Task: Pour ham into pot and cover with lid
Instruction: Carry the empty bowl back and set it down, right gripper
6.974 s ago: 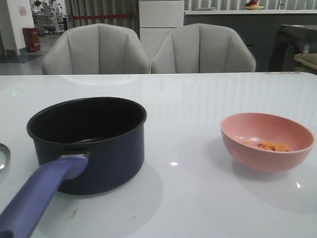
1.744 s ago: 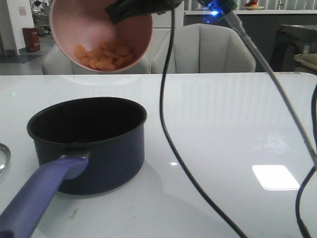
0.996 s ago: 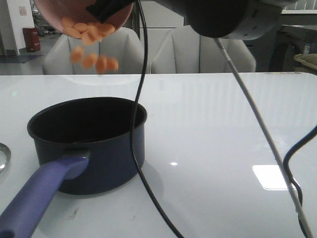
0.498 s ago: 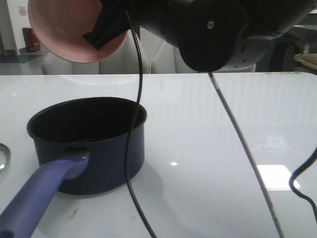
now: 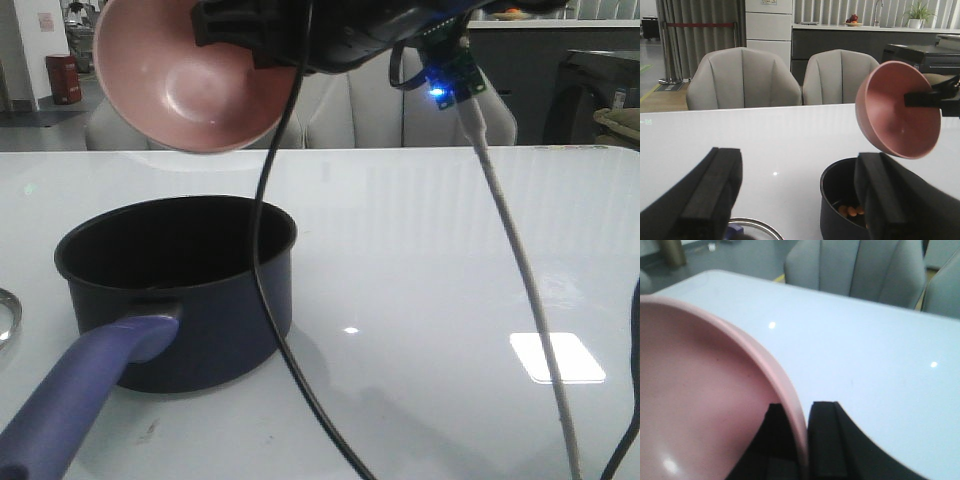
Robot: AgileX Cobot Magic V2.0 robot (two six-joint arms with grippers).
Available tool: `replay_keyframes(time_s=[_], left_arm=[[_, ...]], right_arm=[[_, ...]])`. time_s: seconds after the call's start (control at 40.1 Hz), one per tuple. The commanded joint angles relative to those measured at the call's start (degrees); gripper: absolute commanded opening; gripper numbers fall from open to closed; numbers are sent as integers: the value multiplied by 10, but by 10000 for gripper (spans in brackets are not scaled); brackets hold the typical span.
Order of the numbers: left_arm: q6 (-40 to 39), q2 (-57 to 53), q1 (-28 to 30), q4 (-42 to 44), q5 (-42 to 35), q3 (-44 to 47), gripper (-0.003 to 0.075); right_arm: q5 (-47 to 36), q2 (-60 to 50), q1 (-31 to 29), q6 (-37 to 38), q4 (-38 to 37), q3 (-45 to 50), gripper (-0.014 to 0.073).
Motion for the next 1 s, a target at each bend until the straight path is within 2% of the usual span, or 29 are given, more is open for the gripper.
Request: replay_keyframes(time_s=[0.0, 0.174, 0.448, 0.697, 0.847, 0.971], left_arm=[[0, 7, -5, -4, -44, -15, 522], [0, 7, -5, -4, -44, -15, 522], [0, 7, -5, -4, -44, -15, 522], [0, 7, -5, -4, -45, -15, 522], [0, 7, -5, -4, -45, -15, 522], [0, 7, -5, -4, -45, -15, 522]], right_arm=[[75, -49, -32, 2, 4, -21, 139], [240, -74, -112, 3, 5, -21, 139], [401, -86, -270, 7, 4, -21, 139], [460, -83, -390, 23, -16, -21, 139], [495, -61, -422, 70, -61, -21, 139], [513, -30, -431, 116, -132, -21, 139]])
